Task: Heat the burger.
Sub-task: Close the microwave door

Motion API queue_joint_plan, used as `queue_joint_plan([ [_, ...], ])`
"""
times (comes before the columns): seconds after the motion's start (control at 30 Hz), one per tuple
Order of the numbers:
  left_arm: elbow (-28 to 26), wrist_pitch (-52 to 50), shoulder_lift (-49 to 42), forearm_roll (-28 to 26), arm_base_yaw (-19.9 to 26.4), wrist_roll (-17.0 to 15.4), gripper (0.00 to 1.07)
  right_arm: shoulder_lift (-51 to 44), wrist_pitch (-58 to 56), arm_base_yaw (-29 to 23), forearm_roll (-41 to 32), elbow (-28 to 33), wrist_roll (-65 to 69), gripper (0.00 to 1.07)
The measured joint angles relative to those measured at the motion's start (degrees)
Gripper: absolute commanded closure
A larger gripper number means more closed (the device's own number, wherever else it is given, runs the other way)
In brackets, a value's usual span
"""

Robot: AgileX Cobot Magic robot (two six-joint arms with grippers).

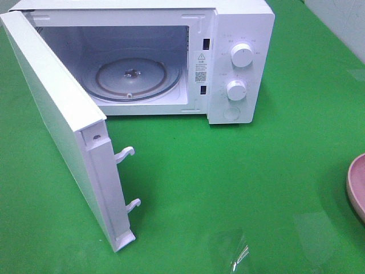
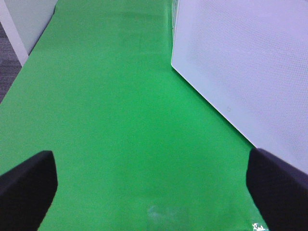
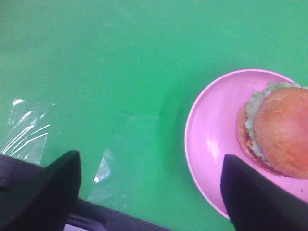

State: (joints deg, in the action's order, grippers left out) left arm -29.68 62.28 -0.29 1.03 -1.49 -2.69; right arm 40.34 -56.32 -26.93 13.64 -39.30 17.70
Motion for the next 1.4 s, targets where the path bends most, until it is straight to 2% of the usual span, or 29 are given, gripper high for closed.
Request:
queue_joint_plan([
  [0.2, 0.0, 0.0, 0.0, 0.0, 0.0, 0.0, 0.06, -7.6, -2.5, 0.0, 0.0, 0.1, -0.9, 0.31],
  [0.4, 0.0, 0.0, 0.0, 0.0, 0.0, 0.0, 0.06, -14.3, -3.4, 0.2, -0.1, 3.4, -1.3, 0.31],
  [0.47, 0.0, 0.0, 0.0, 0.0, 0.0, 0.0, 0.06, -16.5, -3.4, 1.1, -0.1, 4.8, -1.6, 0.31],
  [0.53, 0.0, 0.0, 0.0, 0.0, 0.0, 0.0, 0.06, -20.6, -3.5, 4.2, -0.4, 6.5, -2.6, 0.31],
  [0.7, 0.0, 0.0, 0.0, 0.0, 0.0, 0.0, 0.06, -23.8, -3.4, 6.8, -1.1, 6.6, -4.4, 0.31],
  [0.8, 0.0, 0.0, 0.0, 0.0, 0.0, 0.0, 0.06, -28.5, -3.3, 10.4, -1.4, 6.6, -6.8, 0.31],
  [1.03, 0.0, 0.0, 0.0, 0.0, 0.0, 0.0, 0.06, -36.3, -3.3, 15.4, -3.7, 6.6, -7.2, 0.31],
  [1.2, 0.0, 0.0, 0.0, 0.0, 0.0, 0.0, 0.06, -38.2, -2.9, 16.8, -4.4, 7.2, -7.2, 0.31],
  [1.4, 0.0, 0.0, 0.0, 0.0, 0.0, 0.0, 0.06, -40.5, -0.1, 17.3, -5.0, 10.9, -7.4, 0.32],
])
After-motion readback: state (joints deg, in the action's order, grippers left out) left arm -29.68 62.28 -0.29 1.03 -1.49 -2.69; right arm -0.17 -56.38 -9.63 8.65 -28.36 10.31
